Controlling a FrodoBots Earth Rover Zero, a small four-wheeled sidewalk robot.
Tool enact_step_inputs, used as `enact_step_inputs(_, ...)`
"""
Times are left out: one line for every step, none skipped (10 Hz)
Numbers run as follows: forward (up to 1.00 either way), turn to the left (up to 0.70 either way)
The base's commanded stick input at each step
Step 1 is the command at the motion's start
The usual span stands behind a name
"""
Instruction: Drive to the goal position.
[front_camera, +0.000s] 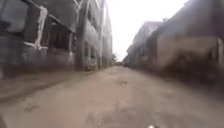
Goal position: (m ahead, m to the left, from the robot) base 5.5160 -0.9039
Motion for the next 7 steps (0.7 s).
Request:
enact_step_inputs(0.85, 0.01)
enact_step_inputs(0.85, 0.01)
enact_step_inputs(0.7, 0.01)
enact_step_inputs(0.7, 0.01)
enact_step_inputs(0.7, 0.01)
enact_step_inputs(0.7, 0.01)
enact_step_inputs(0.7, 0.01)
